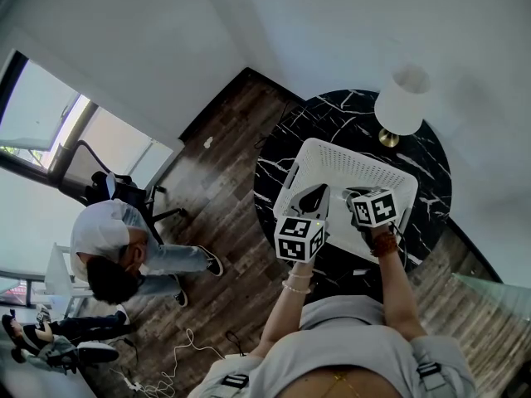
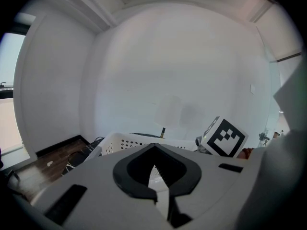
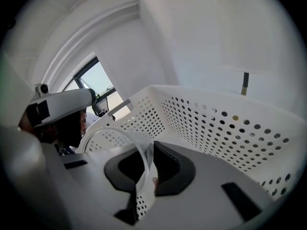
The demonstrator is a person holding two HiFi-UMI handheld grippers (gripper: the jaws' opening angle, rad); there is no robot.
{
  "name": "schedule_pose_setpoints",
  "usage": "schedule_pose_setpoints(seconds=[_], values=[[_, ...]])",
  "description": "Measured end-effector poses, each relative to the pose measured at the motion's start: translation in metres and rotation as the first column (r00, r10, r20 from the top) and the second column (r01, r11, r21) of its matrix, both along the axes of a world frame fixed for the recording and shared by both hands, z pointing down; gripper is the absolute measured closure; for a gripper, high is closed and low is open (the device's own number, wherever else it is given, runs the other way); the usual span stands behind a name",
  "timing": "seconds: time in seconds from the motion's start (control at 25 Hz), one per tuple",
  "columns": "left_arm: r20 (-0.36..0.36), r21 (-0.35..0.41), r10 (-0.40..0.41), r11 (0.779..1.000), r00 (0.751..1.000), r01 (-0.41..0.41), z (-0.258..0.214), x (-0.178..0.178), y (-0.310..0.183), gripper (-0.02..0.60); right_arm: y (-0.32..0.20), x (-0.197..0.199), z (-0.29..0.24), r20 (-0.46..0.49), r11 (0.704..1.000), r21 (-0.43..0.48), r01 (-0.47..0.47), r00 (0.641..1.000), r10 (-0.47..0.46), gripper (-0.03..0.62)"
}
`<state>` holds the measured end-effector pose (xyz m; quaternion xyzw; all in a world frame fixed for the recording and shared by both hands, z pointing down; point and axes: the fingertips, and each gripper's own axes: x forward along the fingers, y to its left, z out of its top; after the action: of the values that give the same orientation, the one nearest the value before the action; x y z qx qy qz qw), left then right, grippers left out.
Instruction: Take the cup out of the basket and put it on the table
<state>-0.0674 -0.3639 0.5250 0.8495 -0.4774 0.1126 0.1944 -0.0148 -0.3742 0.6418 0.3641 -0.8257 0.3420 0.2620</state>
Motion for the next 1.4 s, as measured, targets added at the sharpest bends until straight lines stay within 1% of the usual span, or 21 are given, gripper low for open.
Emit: schedule_pose_setpoints(seconds=[0.24, 0.52, 1.0, 1.4], values=[[0.001, 0.012, 0.005, 1.0, 1.0, -0.005, -0.006, 0.002, 0.004, 0.575, 0.0, -0.003, -0.024, 0.032, 0.998, 0.065, -0.01, 0.999, 0.008, 0.565], [0.004, 0.018, 0.004, 1.0, 1.0, -0.004, -0.008, 0.003, 0.012, 0.575, 0.001, 0.002, -0.048, 0.05, 0.988, 0.147, -0.037, 0.998, 0.03, 0.565], [0.005, 0.031, 0.016, 0.999, 1.0, -0.017, -0.014, 0.013, 0.026, 0.575, 0.006, 0.016, -0.089, 0.096, 0.954, 0.284, -0.102, 0.992, 0.077, 0.565], [0.009, 0.042, 0.034, 0.999, 0.999, -0.035, -0.018, 0.021, 0.038, 0.575, 0.018, 0.027, -0.115, 0.139, 0.926, 0.345, -0.15, 0.984, 0.108, 0.565]])
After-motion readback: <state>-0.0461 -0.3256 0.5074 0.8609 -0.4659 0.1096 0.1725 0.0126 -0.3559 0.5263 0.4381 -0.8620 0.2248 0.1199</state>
